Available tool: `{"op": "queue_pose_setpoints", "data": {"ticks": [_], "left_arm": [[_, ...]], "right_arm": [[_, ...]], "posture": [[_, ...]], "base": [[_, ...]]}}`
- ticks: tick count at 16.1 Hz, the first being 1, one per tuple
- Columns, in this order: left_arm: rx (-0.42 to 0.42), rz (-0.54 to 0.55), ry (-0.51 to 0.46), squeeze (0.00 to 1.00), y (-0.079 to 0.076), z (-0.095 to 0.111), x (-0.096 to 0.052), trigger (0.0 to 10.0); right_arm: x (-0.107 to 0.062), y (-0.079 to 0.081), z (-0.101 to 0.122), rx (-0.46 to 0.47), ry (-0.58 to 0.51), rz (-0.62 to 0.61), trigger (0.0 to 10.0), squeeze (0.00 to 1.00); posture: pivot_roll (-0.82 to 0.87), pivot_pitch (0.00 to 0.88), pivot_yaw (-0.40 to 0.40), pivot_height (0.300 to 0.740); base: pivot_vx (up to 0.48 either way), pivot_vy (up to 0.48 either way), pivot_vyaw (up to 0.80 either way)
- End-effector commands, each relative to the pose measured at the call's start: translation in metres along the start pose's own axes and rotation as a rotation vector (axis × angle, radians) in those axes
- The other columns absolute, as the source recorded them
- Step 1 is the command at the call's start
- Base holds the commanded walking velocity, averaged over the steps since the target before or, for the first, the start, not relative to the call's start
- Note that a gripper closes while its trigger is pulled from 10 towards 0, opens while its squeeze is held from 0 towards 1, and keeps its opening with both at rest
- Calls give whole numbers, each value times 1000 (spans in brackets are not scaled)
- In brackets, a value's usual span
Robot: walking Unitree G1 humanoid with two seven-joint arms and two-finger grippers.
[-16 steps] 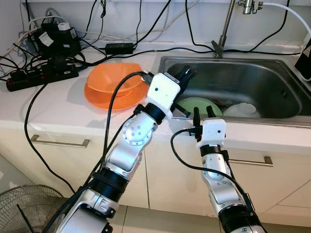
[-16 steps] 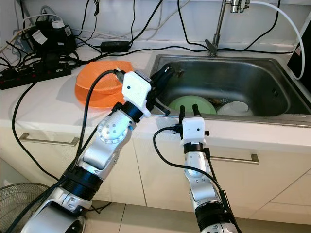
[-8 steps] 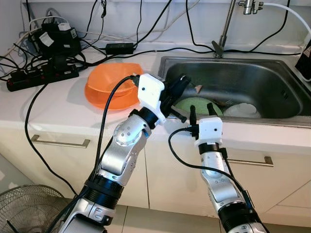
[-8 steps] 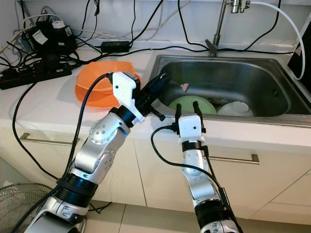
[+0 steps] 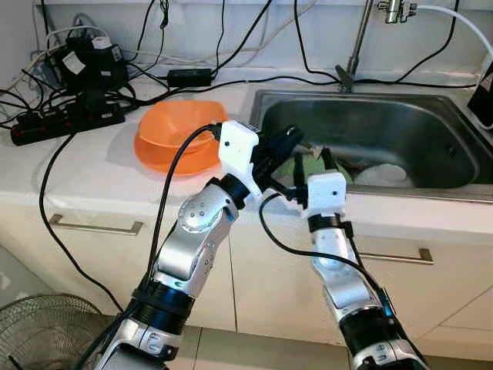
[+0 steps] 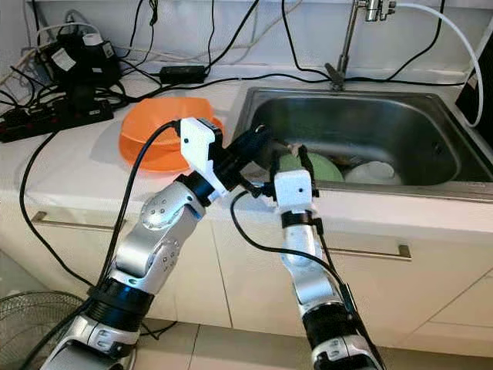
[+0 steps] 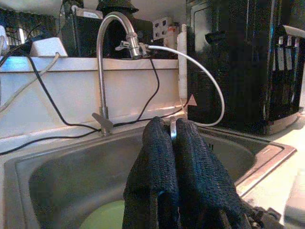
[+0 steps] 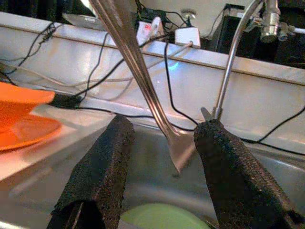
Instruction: Kitchen organization
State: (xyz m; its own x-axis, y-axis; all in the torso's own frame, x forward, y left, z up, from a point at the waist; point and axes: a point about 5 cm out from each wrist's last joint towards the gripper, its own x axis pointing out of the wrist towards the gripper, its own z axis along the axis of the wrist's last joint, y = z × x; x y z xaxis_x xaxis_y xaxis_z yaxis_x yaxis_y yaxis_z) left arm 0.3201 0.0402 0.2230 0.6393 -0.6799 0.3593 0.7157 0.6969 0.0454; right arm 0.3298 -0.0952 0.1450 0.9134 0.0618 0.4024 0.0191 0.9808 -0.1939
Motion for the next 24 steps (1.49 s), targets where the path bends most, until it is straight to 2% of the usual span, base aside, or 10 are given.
{"op": "queue_pose_setpoints", "data": {"ticks": [1, 6, 8, 21, 22, 24], "left_arm": [[-2, -5, -10, 0, 1, 4, -2, 10000], [-4, -28, 26, 0, -1, 0, -4, 10000], [7, -73, 63, 0, -6, -4, -6, 10000], [-1, -127, 82, 0, -11, -3, -7, 10000], [-1, -133, 87, 0, -11, -4, -8, 10000], [-1, -136, 93, 0, -11, -5, -8, 10000]], "right_arm": [[4, 3, 3, 0, -11, 8, 10000, 0], [9, 5, 6, 2, -21, 10, 10000, 0], [10, 6, 6, 2, -21, 10, 10000, 0], [12, 13, 1, 2, 13, 40, 10000, 0], [12, 13, 0, 0, 14, 41, 7529, 0], [12, 13, 0, 0, 12, 43, 4000, 0]], "posture": [[75, 1, 66, 740], [76, 6, 68, 740], [79, 5, 68, 740], [89, 7, 65, 740], [92, 6, 64, 740], [91, 6, 64, 740]], "base": [[0, 0, 0], [0, 0, 0], [0, 0, 0], [0, 0, 0], [0, 0, 0], [0, 0, 0]]}}
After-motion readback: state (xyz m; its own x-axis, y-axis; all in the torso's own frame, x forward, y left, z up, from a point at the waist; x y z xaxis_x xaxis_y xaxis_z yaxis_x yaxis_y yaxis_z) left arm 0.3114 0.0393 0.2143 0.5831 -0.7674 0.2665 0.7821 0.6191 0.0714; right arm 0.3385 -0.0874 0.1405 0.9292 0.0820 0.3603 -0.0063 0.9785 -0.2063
